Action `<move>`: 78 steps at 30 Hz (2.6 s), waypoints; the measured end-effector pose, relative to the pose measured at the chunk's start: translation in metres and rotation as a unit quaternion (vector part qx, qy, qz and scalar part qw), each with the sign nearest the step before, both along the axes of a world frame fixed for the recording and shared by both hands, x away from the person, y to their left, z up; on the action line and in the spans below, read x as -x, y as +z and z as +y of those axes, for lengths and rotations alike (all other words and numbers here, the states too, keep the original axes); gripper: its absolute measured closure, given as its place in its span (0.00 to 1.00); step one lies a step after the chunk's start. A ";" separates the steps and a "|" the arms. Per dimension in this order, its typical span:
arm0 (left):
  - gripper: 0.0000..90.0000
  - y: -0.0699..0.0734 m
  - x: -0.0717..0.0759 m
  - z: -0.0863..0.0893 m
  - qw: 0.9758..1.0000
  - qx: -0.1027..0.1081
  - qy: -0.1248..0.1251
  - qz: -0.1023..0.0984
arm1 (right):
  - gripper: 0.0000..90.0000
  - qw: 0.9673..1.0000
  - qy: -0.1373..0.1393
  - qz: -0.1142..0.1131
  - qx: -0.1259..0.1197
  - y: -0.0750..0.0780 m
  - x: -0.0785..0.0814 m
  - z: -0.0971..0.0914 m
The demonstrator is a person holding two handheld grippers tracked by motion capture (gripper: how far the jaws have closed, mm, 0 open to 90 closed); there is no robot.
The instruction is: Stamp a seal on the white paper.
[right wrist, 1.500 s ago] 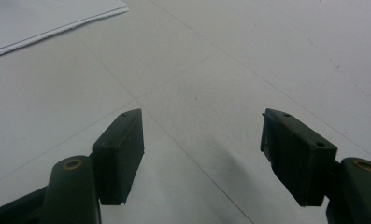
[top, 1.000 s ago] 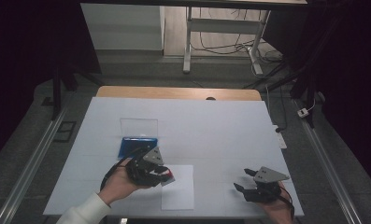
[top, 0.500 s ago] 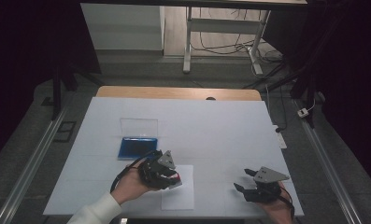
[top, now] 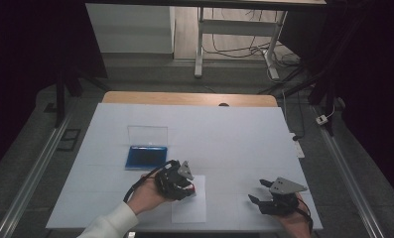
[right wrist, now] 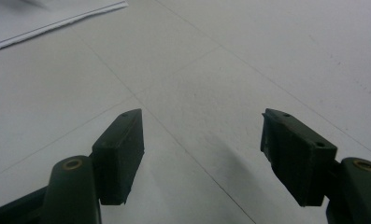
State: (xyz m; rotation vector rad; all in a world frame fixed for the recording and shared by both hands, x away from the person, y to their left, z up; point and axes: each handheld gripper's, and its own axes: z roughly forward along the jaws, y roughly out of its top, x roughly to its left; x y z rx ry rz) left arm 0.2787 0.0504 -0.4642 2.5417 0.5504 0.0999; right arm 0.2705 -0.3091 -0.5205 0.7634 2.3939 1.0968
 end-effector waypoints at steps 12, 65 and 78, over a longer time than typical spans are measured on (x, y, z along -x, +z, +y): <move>0.77 -0.010 -0.005 -0.005 1.000 -0.018 0.002 0.004 | 0.33 1.000 0.001 0.002 0.002 0.000 0.000 0.000; 0.78 -0.018 -0.003 -0.012 0.999 -0.041 0.001 0.006 | 0.33 1.000 0.004 0.001 0.006 -0.001 0.000 0.002; 0.78 -0.023 -0.001 -0.015 0.999 -0.048 0.006 0.005 | 0.33 1.000 0.004 0.002 0.007 -0.001 0.000 0.002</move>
